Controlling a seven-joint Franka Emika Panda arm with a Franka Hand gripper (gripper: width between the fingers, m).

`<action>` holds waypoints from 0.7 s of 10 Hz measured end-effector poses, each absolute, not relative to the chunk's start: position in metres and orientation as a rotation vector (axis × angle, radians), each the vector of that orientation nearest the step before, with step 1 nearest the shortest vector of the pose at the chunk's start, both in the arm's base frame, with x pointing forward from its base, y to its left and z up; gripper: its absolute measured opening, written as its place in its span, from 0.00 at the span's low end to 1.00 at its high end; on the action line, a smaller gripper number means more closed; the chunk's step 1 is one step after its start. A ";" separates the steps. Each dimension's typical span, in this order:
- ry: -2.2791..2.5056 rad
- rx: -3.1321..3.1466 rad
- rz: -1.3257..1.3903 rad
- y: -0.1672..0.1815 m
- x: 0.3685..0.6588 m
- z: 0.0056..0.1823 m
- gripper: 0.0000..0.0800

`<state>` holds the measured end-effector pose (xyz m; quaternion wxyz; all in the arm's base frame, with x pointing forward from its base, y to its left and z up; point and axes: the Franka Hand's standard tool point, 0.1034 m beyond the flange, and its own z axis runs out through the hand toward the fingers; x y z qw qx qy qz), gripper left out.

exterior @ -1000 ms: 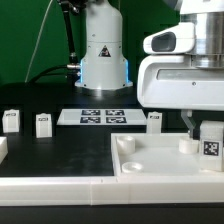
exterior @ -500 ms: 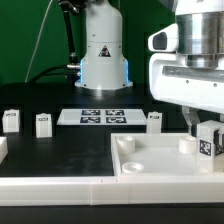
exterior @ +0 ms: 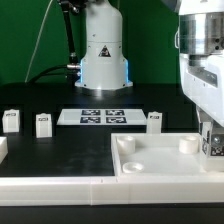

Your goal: Assemble one leg

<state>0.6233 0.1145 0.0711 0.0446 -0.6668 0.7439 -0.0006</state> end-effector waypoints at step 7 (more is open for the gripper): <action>2.472 -1.807 0.007 0.111 0.621 0.071 0.36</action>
Offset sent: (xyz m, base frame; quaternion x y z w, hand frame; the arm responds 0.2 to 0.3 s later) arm -0.0019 -0.0060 -0.0010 0.0022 -0.0017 0.2322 0.9727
